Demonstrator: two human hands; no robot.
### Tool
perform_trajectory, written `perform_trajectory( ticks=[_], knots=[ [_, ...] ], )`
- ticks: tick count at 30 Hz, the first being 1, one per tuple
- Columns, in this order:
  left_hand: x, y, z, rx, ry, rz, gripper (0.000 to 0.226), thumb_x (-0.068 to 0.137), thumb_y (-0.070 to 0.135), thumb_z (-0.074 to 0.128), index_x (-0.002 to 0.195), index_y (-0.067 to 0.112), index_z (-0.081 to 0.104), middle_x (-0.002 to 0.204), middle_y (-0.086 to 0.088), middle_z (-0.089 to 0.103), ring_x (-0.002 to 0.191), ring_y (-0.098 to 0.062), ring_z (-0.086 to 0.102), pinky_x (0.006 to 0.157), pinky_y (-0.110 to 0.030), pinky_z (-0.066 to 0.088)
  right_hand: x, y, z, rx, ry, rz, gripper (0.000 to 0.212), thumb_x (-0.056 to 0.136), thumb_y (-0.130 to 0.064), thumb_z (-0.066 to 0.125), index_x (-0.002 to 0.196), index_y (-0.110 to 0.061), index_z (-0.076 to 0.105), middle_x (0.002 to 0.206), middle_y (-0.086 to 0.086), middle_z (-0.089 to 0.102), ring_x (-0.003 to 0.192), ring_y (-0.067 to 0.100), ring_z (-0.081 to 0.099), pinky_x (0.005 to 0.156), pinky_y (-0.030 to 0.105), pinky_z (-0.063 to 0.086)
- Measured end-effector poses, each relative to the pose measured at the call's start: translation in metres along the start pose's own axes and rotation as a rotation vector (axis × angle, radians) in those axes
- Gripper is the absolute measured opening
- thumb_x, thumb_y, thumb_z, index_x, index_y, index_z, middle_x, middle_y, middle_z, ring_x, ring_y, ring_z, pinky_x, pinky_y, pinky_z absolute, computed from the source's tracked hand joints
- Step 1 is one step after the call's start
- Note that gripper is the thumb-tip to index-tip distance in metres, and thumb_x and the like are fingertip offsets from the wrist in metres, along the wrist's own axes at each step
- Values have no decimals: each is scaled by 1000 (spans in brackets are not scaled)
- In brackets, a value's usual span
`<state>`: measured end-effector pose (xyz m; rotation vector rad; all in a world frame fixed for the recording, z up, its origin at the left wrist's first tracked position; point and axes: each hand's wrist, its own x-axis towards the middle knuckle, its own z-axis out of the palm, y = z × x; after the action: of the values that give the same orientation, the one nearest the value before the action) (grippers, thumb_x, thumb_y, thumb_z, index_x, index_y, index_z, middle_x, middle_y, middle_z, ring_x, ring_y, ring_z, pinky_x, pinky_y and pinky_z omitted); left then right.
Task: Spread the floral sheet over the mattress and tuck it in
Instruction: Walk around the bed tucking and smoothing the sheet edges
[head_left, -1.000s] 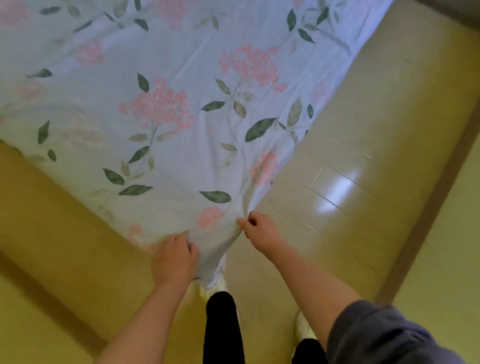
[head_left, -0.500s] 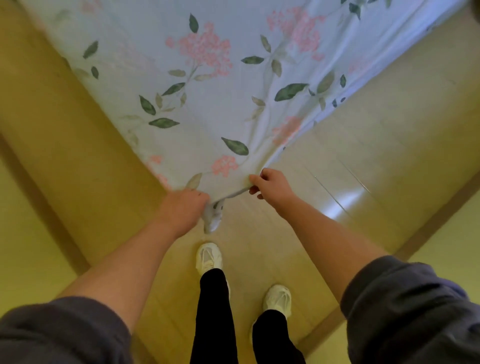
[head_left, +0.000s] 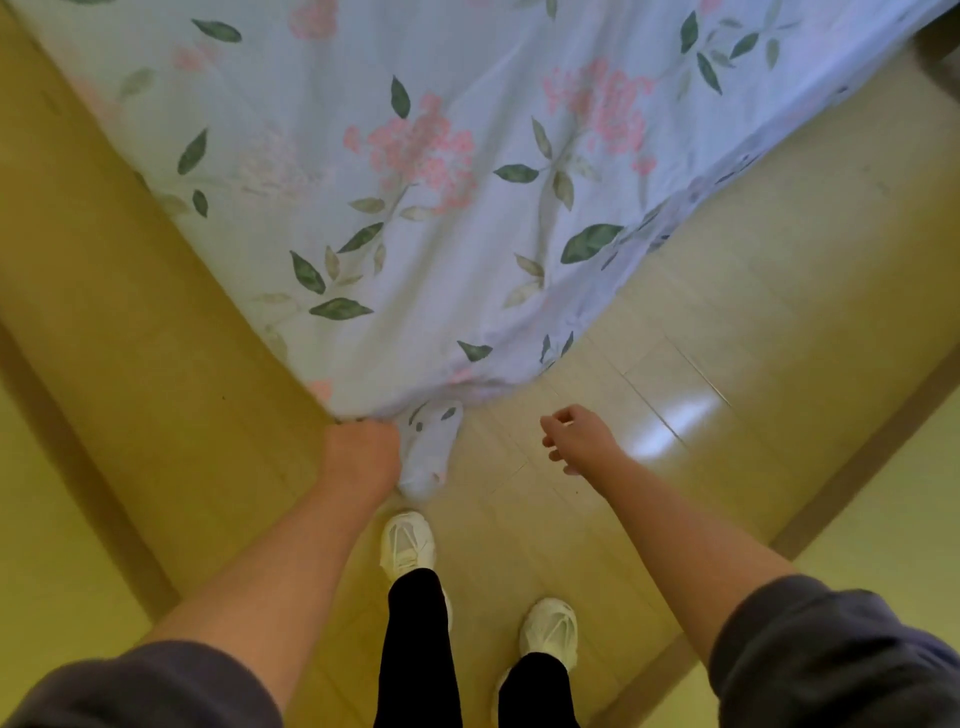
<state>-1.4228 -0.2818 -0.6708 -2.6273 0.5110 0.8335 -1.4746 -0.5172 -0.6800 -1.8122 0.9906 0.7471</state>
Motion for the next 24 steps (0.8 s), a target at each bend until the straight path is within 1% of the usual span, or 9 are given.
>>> perform_trajectory(
  ticks=[3,5,6,8,11,13,17,22,24],
  knots=[
    [13,-10,-13,-156,162,-44,13,95,20,45,98,15,57,91,-4,68,79,-22,64,55,-26,32,18,-24,0,23,7,40,20,96,-30,49,108,-14,51,108,11,65,96,25,63,80,39,54],
    [19,-14,-18,-248,315,-41,15,94,29,50,88,15,50,78,-4,60,63,-21,53,48,-27,26,26,-40,4,84,-21,52,32,96,-31,49,123,-13,48,116,11,62,97,24,63,78,39,54],
    [26,-18,-21,-258,379,-50,22,91,36,53,89,14,49,79,-5,57,62,-20,48,47,-27,26,30,-50,7,122,-44,40,41,96,-33,50,132,-15,43,120,11,59,98,23,63,77,37,54],
    [41,-33,-23,-211,390,-120,43,86,51,54,103,11,48,97,-9,54,78,-22,48,53,-32,37,40,-74,19,194,-97,-2,52,94,-38,53,138,-18,37,124,8,57,97,21,63,75,35,53],
    [52,-52,-23,-170,304,-219,64,84,64,47,118,10,41,112,-11,46,93,-27,44,64,-33,43,53,-106,35,246,-104,-21,49,90,-41,57,127,-11,45,114,7,63,83,17,67,64,31,54],
    [56,-61,-22,-205,290,-238,57,89,57,46,117,8,43,111,-12,49,93,-28,46,63,-33,40,57,-116,38,193,-36,1,34,95,-34,52,115,-6,51,101,12,68,68,15,66,53,26,50],
    [71,-79,-18,-281,269,-113,8,99,20,44,99,14,50,98,-8,61,87,-27,57,57,-35,39,55,-102,29,64,65,-112,23,99,-25,45,90,-6,56,70,4,65,53,14,57,51,23,41],
    [68,-92,-18,-209,213,76,7,98,15,40,94,18,46,90,-3,62,77,-25,61,53,-32,32,45,-87,24,20,111,-154,28,98,-26,48,76,-11,53,69,4,61,59,16,53,57,26,44],
    [63,-93,-16,-160,184,165,8,93,14,51,88,19,48,79,-1,62,66,-23,62,47,-30,31,44,-84,24,-15,124,-128,28,98,-27,48,76,-10,54,69,4,60,59,15,53,56,26,44]
  ],
)
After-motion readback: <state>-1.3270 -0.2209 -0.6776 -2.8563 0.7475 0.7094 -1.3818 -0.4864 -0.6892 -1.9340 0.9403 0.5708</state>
